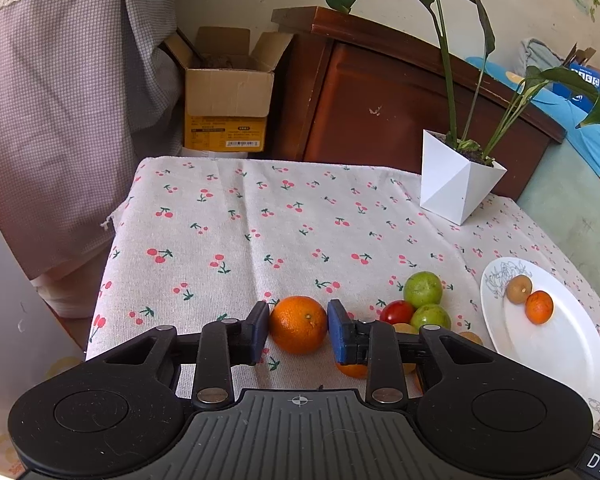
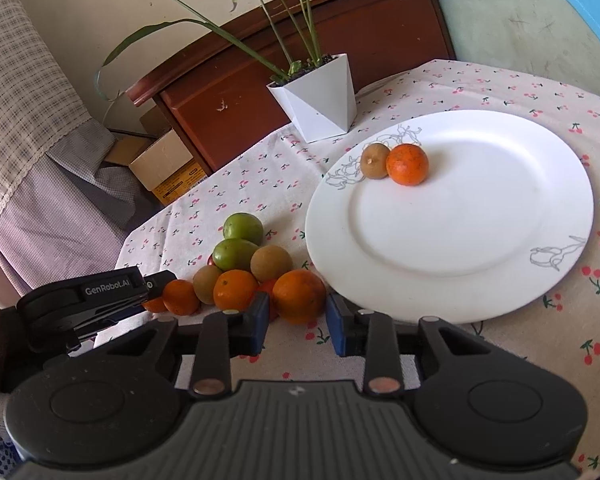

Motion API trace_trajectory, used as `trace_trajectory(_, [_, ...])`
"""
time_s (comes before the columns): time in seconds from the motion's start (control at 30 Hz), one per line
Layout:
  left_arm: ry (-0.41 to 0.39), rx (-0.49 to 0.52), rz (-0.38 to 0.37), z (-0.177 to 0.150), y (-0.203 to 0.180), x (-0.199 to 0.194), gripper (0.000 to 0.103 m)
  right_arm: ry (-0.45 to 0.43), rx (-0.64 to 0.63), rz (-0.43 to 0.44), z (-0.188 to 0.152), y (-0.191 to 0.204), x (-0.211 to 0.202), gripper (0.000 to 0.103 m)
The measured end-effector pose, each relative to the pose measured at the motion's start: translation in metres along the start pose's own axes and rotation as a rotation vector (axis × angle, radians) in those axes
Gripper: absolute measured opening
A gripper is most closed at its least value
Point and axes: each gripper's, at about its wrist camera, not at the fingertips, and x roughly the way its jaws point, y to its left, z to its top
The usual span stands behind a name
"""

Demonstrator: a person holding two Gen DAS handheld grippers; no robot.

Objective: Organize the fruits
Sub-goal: 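Grasp an orange with the left tool while the right tool grasps another orange, then carry both oranges onto the white plate and open both tools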

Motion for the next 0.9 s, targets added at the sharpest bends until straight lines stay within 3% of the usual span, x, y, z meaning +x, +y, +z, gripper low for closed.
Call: trace_trajectory(0.9, [-0.031,0.046,0.014,0.001,-0.009,-0.028,0.029,-0.021,-0.007,0.050,0.004,0.006,-0.014,0.030])
